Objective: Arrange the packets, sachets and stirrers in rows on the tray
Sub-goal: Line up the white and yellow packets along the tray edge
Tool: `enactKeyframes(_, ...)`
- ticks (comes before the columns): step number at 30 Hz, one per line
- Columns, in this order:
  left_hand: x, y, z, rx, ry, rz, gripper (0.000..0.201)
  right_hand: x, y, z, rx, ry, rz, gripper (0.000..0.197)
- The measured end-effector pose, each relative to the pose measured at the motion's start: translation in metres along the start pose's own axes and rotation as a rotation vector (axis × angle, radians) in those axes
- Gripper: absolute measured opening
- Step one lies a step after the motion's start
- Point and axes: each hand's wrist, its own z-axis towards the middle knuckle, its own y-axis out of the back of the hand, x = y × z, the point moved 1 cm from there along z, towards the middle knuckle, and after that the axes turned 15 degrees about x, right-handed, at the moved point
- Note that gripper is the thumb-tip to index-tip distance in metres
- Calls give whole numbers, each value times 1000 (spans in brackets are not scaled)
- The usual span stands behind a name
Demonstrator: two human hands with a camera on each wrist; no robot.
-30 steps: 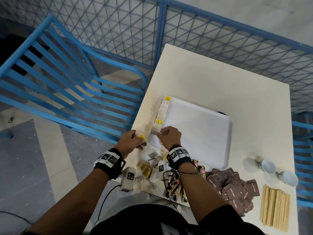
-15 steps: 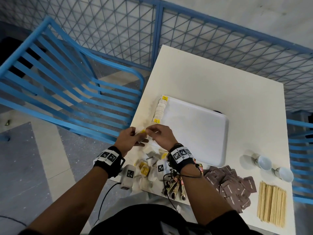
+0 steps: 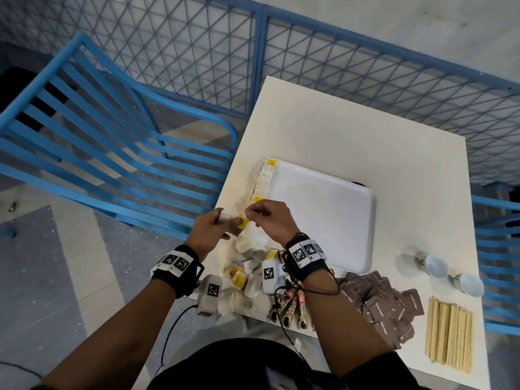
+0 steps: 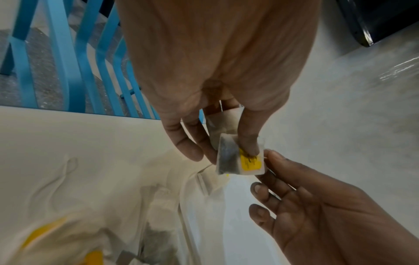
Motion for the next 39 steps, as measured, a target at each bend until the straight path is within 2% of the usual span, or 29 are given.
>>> enactKeyframes(4,1,-1,-1,0,-24,4,16,3,-1,-2,16,9,123,3)
enactKeyframes(10,0,-4,-5,-5,-38,22,7,11,0,-10,-6,35,297,12)
enactKeyframes(12,0,-4,-6,-4,-37,26,9,11,0,-10,-3,-6,278,17)
enactKeyframes(15,0,-5,-7,6,-34,31,13,11,1,-10,68,-77,91,28)
enactKeyframes(18,-1,-6,-9,20,-37,38,9,7,-1,-9,144,-49,3,23)
enactKeyframes(21,-1,-7,-8,22,-36,29,11,7,-2,-9,116,-10,-14,16)
enactKeyframes(29,0,-4,-8,-1,-18,37,16,8,1,-10,45,-4,131,10)
enactKeyframes(35,-3,-6,-9,9,-44,44,17,10,3,-8,58,-28,194,8)
enactKeyframes(39,-5,-7,-10,10,-69,-6,24,4,1,-4,93,-112,265,14)
